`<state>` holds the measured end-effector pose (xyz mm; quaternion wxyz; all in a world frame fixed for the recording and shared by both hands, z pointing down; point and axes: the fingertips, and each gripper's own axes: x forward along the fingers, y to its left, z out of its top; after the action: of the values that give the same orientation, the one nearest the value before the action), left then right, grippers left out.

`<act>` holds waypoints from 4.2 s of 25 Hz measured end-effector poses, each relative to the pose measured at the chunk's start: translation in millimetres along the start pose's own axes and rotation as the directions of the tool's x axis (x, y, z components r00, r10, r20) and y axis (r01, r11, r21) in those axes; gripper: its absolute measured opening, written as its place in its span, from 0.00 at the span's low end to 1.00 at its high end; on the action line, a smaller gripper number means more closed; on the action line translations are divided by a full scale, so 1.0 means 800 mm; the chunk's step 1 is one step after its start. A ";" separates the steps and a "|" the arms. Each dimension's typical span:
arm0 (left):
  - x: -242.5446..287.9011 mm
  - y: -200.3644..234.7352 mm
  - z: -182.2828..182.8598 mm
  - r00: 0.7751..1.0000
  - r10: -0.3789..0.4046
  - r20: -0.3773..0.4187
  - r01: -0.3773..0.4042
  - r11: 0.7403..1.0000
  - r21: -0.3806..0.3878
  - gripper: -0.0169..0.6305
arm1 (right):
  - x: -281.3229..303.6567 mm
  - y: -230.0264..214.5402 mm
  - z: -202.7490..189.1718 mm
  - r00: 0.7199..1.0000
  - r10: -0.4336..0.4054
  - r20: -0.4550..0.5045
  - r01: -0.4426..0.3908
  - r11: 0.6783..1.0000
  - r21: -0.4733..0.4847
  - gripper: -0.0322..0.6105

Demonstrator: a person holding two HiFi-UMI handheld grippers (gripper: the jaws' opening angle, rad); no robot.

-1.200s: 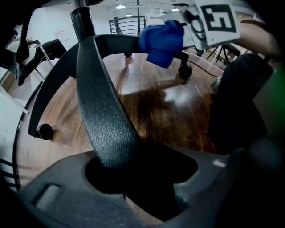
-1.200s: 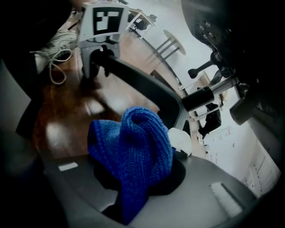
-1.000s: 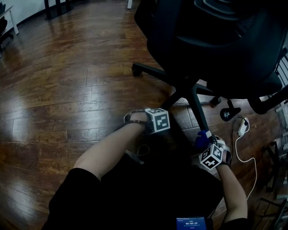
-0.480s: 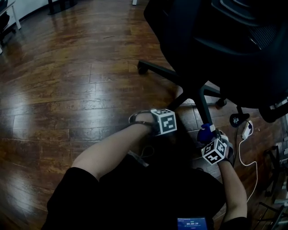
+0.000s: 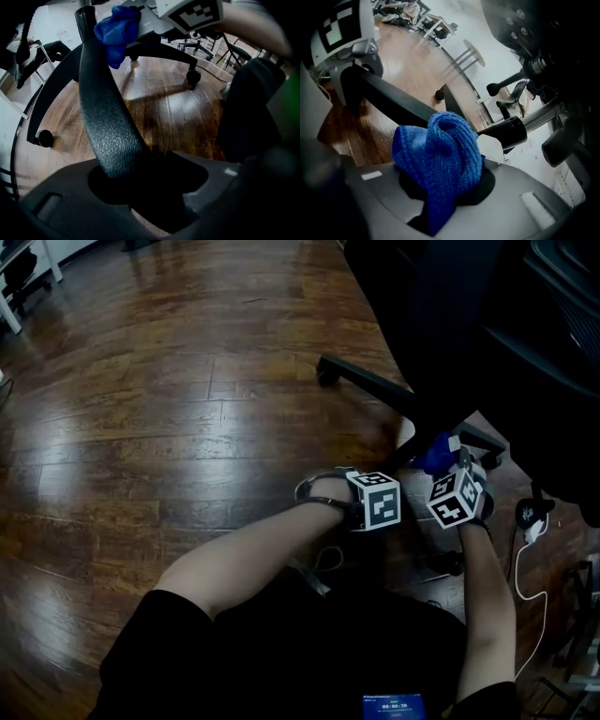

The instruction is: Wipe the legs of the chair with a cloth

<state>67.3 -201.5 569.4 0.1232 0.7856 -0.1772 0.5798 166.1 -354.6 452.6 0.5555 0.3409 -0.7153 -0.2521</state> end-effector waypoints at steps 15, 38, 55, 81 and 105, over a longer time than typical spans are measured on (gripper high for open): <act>-0.001 -0.056 0.020 0.993 -0.111 0.027 0.113 0.990 -0.081 0.50 | -0.065 0.061 -0.145 0.997 0.067 -0.023 -0.064 0.993 0.096 0.16; -0.124 0.170 -0.020 0.855 0.262 0.447 -0.290 0.957 -0.006 0.83 | -0.159 0.180 0.039 0.868 0.311 0.387 -0.401 0.899 0.177 0.17; -0.036 0.215 -0.045 0.923 0.321 0.213 -0.349 0.930 0.114 0.20 | -0.159 0.164 0.015 0.832 0.342 0.437 -0.443 0.883 0.153 0.18; -0.022 0.163 -0.055 0.943 0.330 0.047 -0.333 0.936 0.112 0.15 | -0.074 0.005 -0.006 0.906 0.078 0.415 -0.266 0.869 0.417 0.18; -0.022 0.164 -0.055 0.941 0.334 0.045 -0.337 0.938 0.084 0.13 | -0.131 0.107 -0.030 0.850 0.331 0.409 -0.470 0.826 0.310 0.17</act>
<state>-30.7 -300.8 564.4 -0.0160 0.7573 -0.2840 0.5879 187.4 -219.2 456.8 0.3838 0.2380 -0.8917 -0.0317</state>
